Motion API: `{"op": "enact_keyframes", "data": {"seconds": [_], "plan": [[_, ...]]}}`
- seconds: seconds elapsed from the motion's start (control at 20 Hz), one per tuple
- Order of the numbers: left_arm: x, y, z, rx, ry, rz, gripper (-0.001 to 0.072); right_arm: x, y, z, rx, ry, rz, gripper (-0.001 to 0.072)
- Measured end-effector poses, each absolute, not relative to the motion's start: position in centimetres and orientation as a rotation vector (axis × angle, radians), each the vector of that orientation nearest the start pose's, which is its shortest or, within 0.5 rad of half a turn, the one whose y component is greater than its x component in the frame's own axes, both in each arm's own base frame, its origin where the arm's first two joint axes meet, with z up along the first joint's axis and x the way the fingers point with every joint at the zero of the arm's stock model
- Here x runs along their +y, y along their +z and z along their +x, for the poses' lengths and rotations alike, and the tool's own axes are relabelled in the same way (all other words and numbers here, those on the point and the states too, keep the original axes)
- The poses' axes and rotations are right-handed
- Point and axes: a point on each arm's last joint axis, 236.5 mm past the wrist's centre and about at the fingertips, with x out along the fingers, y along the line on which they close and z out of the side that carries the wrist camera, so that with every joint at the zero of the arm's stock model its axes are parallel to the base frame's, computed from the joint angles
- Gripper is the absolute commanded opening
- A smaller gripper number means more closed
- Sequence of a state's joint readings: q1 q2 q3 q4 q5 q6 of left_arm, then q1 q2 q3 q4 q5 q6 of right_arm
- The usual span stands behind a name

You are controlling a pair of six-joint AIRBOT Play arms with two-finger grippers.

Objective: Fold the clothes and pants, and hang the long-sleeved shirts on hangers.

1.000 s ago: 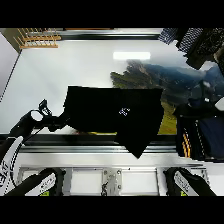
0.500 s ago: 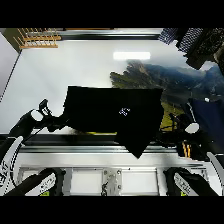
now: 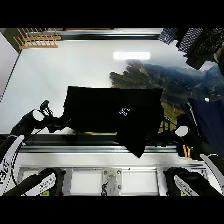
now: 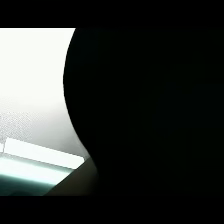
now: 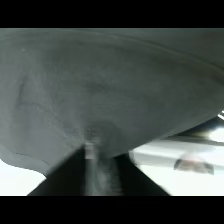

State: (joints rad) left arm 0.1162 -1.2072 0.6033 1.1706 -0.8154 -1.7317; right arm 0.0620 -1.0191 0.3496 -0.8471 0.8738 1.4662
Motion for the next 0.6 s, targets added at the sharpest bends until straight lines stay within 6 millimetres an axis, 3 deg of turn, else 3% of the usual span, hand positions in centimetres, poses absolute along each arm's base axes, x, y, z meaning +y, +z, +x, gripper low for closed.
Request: {"op": "enact_keyframes", "data": {"seconds": [0.25, 0.4, 0.6], "plan": [[-1.6, -9.6, 29.1, 1.332, 0.171, -0.608, 0.0006, 12.6, -10.0, 21.2, 1.45, 0.233, 0.598, 0.0011], [0.0, -7.4, 26.5, 1.365, 0.157, -0.529, 0.0006, 11.0, -8.2, 20.2, 1.475, 0.253, 0.52, 0.0011], [-0.4, -4.8, 23.1, 1.415, 0.11, -0.462, 0.0006, 8.9, -5.7, 18.5, 1.535, 0.266, 0.411, 0.001]]}}
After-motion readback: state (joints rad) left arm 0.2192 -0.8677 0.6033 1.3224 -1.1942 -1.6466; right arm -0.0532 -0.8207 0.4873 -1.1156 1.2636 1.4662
